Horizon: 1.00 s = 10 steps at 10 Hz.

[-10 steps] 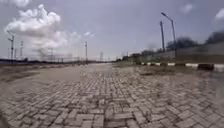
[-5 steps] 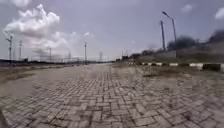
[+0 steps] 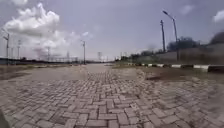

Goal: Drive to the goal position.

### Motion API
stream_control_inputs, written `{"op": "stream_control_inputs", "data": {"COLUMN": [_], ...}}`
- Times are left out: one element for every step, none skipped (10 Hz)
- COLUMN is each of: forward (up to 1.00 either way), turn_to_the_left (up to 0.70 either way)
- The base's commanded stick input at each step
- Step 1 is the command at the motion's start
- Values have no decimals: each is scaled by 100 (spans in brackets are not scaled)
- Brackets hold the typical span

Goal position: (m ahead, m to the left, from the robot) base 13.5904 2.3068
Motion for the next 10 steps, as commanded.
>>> {"op": "stream_control_inputs", "data": {"forward": [100, 100, 100, 100, 100, 100, 100, 100, 100, 100], "turn_to_the_left": [0, 0, 0, 0, 0, 0, 11, 24, 37, 40]}}
